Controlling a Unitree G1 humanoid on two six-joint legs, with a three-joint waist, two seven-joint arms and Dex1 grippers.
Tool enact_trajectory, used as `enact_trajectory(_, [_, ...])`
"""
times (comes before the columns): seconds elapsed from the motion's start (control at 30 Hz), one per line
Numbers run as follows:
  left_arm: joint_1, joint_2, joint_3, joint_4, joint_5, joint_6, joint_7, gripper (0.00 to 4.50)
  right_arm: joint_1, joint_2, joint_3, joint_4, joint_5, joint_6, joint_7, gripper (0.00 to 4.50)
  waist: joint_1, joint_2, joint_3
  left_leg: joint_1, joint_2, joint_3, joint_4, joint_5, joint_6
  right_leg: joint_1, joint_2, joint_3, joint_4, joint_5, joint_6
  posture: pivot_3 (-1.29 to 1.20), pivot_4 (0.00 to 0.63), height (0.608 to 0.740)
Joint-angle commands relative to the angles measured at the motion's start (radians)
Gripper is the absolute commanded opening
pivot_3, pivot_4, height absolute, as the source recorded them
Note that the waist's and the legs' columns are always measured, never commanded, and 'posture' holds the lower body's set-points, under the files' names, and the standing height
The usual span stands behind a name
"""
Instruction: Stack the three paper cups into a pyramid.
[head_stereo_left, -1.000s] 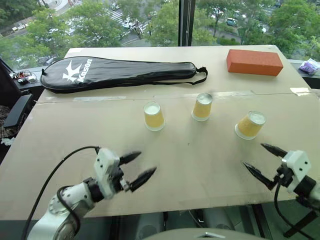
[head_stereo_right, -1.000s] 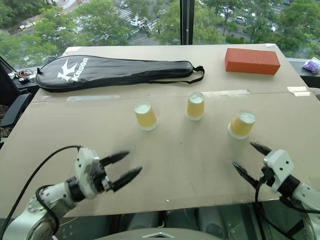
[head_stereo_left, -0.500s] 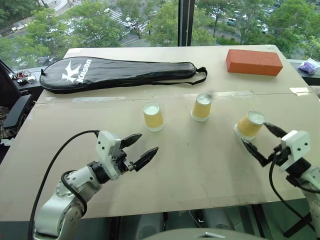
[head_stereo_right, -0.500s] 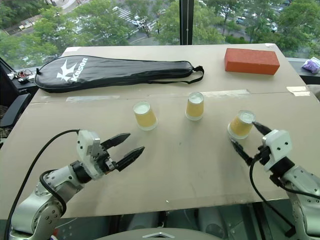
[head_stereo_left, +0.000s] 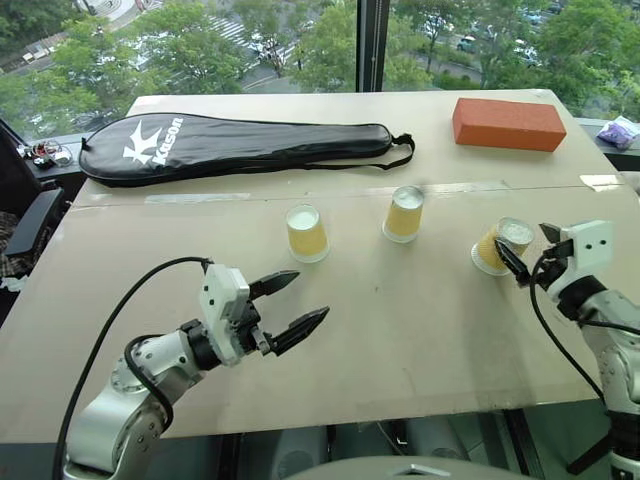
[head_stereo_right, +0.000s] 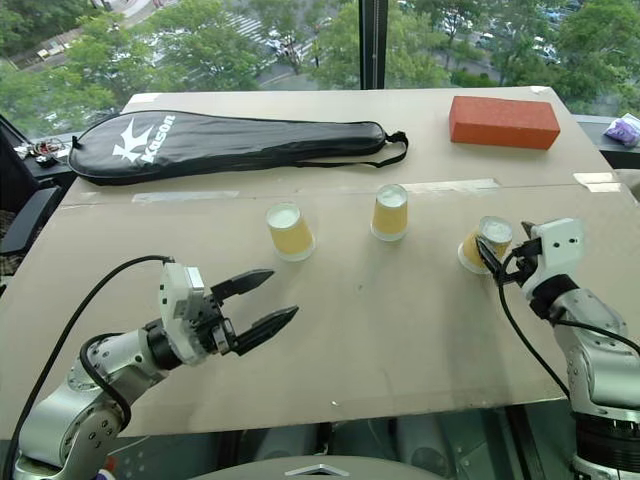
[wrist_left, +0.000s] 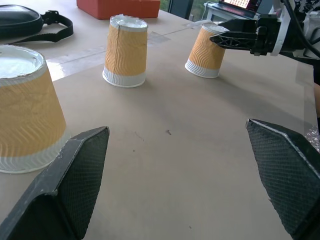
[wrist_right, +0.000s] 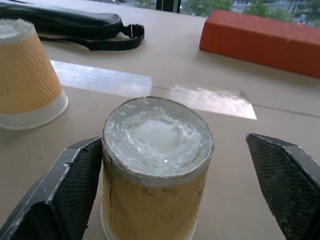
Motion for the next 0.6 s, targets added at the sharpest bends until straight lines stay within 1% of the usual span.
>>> enact_trajectory(0.03, [0.009, 0.004, 0.005, -0.044, -0.003, -0.027, -0.005, 4.50, -0.024, -0.013, -0.001, 0.001, 0.020, 0.013, 0.027, 3.35, 0.001, 0.000, 0.000, 0.000, 0.000, 0.000, 0.000, 0.000, 0.000, 0.000, 0.000, 0.000, 0.000, 0.000, 0.000, 0.00, 0.150, 0.740])
enact_trajectory(0.1, [0.015, 0.001, 0.004, -0.044, 0.000, -0.031, -0.003, 4.50, -0.032, -0.014, 0.000, -0.002, 0.023, 0.019, 0.035, 2.26, 0.000, 0.000, 0.000, 0.000, 0.000, 0.000, 0.000, 0.000, 0.000, 0.000, 0.000, 0.000, 0.000, 0.000, 0.000, 0.00, 0.150, 0.740])
enact_trajectory(0.13, [0.018, 0.000, 0.004, -0.044, 0.001, -0.033, -0.002, 4.50, -0.038, -0.015, -0.002, -0.005, 0.026, 0.023, 0.036, 1.96, 0.000, 0.000, 0.000, 0.000, 0.000, 0.000, 0.000, 0.000, 0.000, 0.000, 0.000, 0.000, 0.000, 0.000, 0.000, 0.00, 0.150, 0.740])
enact_trajectory(0.17, [0.021, -0.001, 0.004, -0.044, 0.003, -0.036, 0.000, 4.50, -0.042, -0.017, -0.005, -0.009, 0.029, 0.022, 0.040, 1.84, 0.000, 0.000, 0.000, 0.000, 0.000, 0.000, 0.000, 0.000, 0.000, 0.000, 0.000, 0.000, 0.000, 0.000, 0.000, 0.00, 0.150, 0.740])
enact_trajectory(0.37, [0.039, -0.003, 0.005, -0.041, 0.005, -0.052, 0.001, 4.50, -0.046, -0.056, 0.007, -0.114, 0.115, 0.034, 0.161, 1.84, -0.001, 0.001, 0.000, 0.000, 0.000, 0.000, 0.000, 0.000, 0.000, 0.000, 0.000, 0.000, 0.000, 0.000, 0.000, 0.00, 0.150, 0.740])
enact_trajectory(0.43, [0.049, -0.004, 0.009, -0.039, 0.007, -0.063, -0.003, 4.50, -0.036, -0.076, 0.050, -0.167, 0.136, 0.040, 0.220, 1.84, -0.001, 0.001, 0.000, 0.000, 0.000, -0.001, 0.000, 0.000, 0.000, 0.000, 0.000, 0.000, 0.000, 0.000, 0.001, 0.00, 0.150, 0.740])
enact_trajectory(0.6, [0.074, -0.006, 0.016, -0.046, 0.016, -0.092, -0.003, 4.50, -0.011, -0.094, 0.098, -0.211, 0.162, 0.044, 0.288, 1.84, 0.001, 0.000, 0.000, 0.000, 0.001, -0.001, 0.000, 0.000, 0.000, 0.000, 0.000, -0.001, 0.000, -0.001, 0.002, 0.00, 0.150, 0.740])
